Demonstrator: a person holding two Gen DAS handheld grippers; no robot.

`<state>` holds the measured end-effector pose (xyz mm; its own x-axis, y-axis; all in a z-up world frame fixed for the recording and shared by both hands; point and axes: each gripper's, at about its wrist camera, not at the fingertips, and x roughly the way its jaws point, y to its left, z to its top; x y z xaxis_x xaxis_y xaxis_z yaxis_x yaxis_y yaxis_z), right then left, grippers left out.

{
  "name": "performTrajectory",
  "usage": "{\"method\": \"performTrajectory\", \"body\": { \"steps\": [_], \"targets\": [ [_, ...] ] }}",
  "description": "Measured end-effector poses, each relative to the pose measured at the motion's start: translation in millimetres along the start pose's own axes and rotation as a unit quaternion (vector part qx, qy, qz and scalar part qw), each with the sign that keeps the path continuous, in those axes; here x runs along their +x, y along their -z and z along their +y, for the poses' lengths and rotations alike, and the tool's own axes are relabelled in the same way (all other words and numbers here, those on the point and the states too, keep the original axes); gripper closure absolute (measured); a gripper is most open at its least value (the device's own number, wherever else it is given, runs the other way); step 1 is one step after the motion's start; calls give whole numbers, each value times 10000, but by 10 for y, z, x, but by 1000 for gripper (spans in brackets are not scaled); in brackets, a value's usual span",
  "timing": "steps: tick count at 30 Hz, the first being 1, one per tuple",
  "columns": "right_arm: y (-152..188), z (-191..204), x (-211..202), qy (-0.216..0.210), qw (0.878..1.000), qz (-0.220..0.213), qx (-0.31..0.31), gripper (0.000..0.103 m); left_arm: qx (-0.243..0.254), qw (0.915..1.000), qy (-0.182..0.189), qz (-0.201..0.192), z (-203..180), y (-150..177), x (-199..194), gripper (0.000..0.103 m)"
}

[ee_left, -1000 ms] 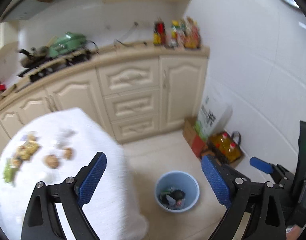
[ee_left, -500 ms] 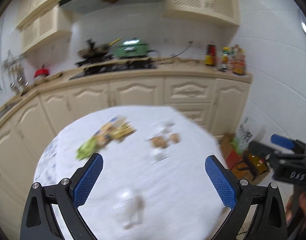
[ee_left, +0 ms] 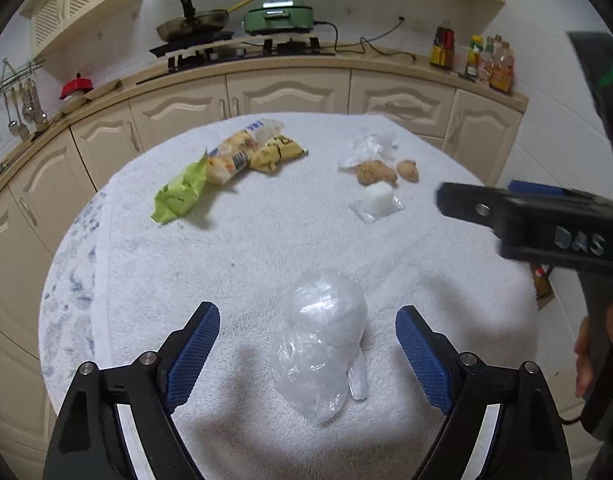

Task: Collect trash
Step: 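Grasp the white plastic bag with left tool while right tool grasps the white packet, then carry both items over the blue bin and open both tools to drop them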

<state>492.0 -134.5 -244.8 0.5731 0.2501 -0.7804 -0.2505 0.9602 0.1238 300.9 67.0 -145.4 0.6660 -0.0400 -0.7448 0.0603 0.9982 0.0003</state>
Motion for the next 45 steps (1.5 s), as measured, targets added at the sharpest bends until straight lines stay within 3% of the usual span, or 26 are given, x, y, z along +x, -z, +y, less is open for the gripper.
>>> {"method": "performTrajectory", "body": {
  "steps": [3, 4, 7, 10, 16, 20, 24, 35, 40, 45],
  "targets": [
    [-44, 34, 232, -43, 9999, 134, 16, 0, 102, 9998, 15, 171, 16, -56, 160, 45],
    [-56, 51, 310, -56, 9998, 182, 4, 0, 108, 9996, 50, 260, 34, -106, 246, 63],
    [-92, 109, 522, -135, 9993, 333, -40, 0, 21, 9992, 191, 342, 96, -272, 430, 65],
    [-134, 154, 682, -235, 9988, 412, -86, 1, -140, 9995, 88, 258, 237, -422, 454, 66],
    [-223, 181, 899, -258, 9980, 525, -258, 17, -618, 9978, 70, 222, 571, -736, 715, 66],
    [-256, 210, 1027, -290, 9967, 661, -360, 33, -754, 9969, -31, 213, 667, -782, 772, 66],
    [-283, 237, 1035, -322, 9959, 664, -519, 63, -763, 9968, -41, 214, 659, -815, 806, 66],
    [-96, 67, 494, -707, 9964, 296, -365, 63, -463, 9989, 52, 62, 238, -969, 736, 66],
    [25, -243, 65, -771, 9970, 0, -120, 63, -148, 9997, 171, -44, -239, -1105, 685, 66],
    [215, -734, -347, -627, 9975, -277, 185, 63, 296, 9988, 367, -140, -951, -1265, 655, 66]
  ]
}}
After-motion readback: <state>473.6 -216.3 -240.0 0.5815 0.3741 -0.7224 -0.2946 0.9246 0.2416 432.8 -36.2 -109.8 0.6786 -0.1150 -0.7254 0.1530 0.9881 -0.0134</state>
